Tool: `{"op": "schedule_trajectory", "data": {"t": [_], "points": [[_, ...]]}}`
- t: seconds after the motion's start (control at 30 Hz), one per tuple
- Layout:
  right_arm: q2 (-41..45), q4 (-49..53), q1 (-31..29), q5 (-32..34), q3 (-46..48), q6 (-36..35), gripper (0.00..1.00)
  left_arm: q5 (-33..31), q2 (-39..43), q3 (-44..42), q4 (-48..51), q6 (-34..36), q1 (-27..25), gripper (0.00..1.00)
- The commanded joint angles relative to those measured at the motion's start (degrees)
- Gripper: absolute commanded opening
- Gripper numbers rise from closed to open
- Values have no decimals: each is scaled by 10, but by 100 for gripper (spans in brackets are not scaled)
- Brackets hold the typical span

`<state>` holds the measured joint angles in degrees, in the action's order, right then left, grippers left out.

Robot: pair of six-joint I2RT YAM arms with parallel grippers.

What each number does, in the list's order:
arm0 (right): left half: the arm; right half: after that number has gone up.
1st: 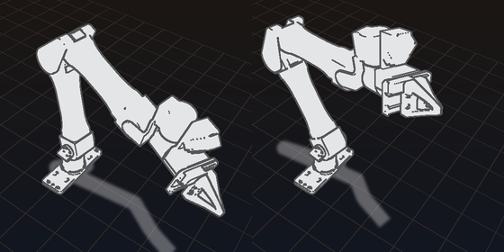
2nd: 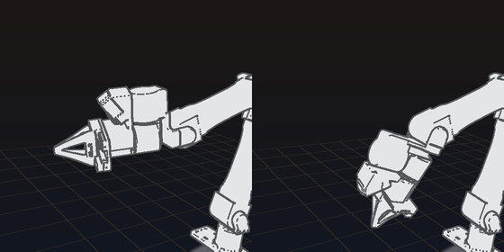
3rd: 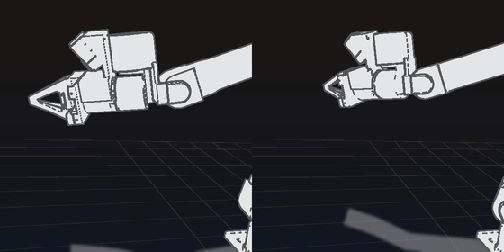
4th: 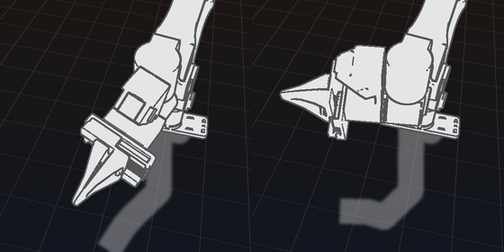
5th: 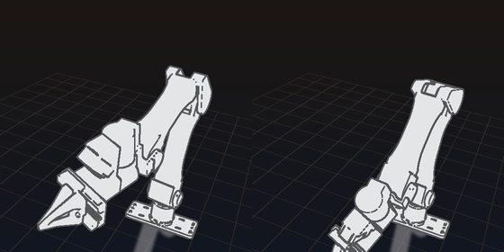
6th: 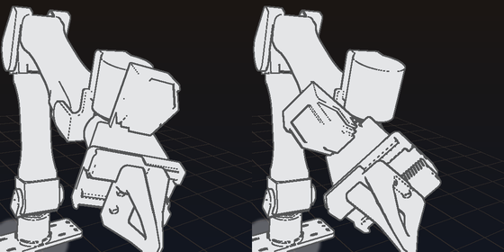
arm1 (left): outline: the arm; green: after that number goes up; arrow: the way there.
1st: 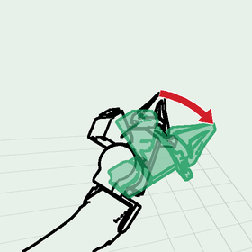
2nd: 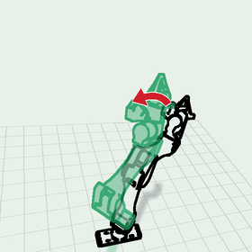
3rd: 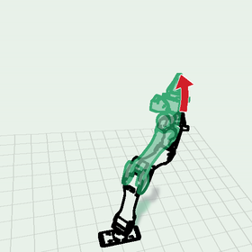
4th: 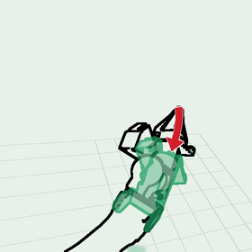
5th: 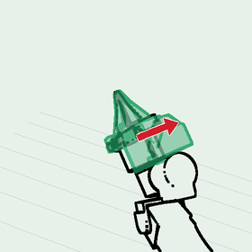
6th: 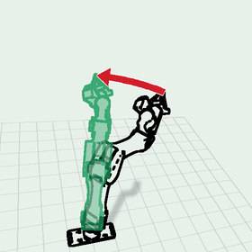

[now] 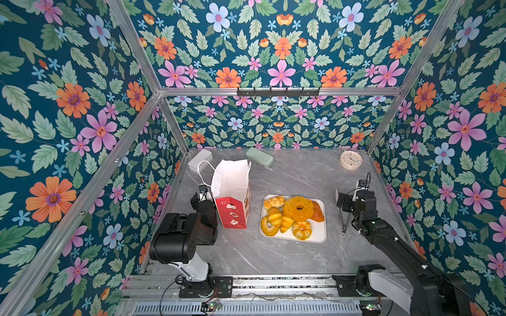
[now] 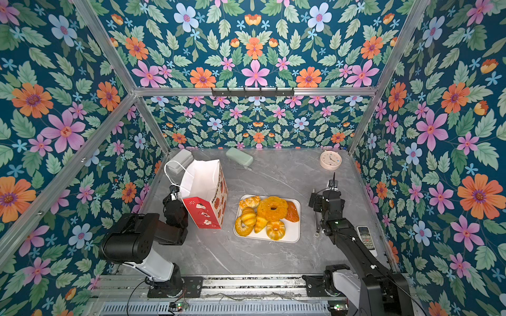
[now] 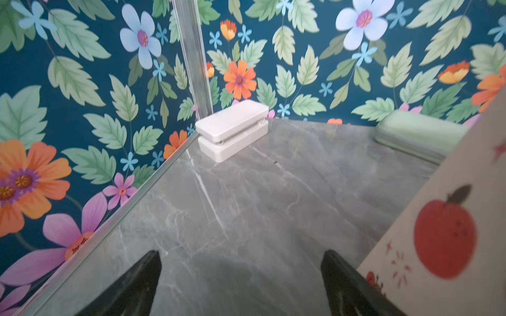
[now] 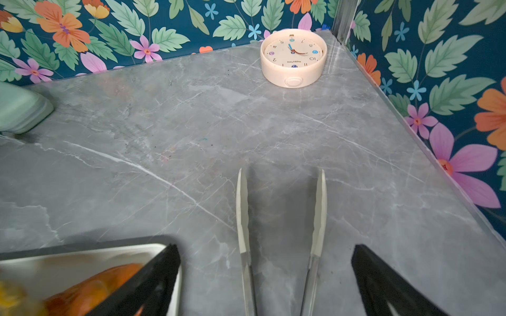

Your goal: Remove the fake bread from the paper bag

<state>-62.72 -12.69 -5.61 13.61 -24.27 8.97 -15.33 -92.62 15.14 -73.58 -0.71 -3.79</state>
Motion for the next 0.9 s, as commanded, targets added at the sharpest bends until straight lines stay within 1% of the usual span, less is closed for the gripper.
{"op": "schedule_trajectory", "data": {"t": [0.0,0.03,0.1,0.13,0.17,0.2,0.27,0.37,0.4,0.43,0.47,0.53,0.6,0.63,0.87], "points": [[-59,-175,-1,18,16,-59,99,14,-3,1,-13,6,2,97],[-89,-193,0,21,12,-65,99,9,-3,0,-15,8,2,100],[-144,-230,-1,20,8,-77,99,7,-3,-1,-16,8,2,100],[-166,-277,-1,26,20,-88,99,6,-3,-1,-15,8,2,100],[-178,-324,-1,29,34,-88,99,6,-2,0,-12,7,2,100],[-180,-339,8,30,40,-77,99,7,-3,0,-14,7,2,100],[-170,-321,27,6,44,-56,99,7,-3,1,-14,7,2,100],[-193,-369,54,-36,64,-38,99,7,-2,1,-13,7,2,100],[-208,-411,53,-38,72,-45,99,7,-2,0,-13,7,2,100],[-205,-406,54,-39,71,-44,99,7,-3,1,-13,7,2,100],[-194,-376,54,-41,66,-40,99,7,-2,1,-13,7,2,100],[-205,-405,54,-39,71,-44,99,7,-3,1,-13,7,2,100],[-195,-377,54,-41,67,-40,99,7,-3,1,-13,7,2,100],[-201,-393,54,-39,70,-43,99,7,-3,1,-13,7,2,100],[-199,-389,54,-40,69,-43,99,17,-4,9,3,2,6,100]]}}
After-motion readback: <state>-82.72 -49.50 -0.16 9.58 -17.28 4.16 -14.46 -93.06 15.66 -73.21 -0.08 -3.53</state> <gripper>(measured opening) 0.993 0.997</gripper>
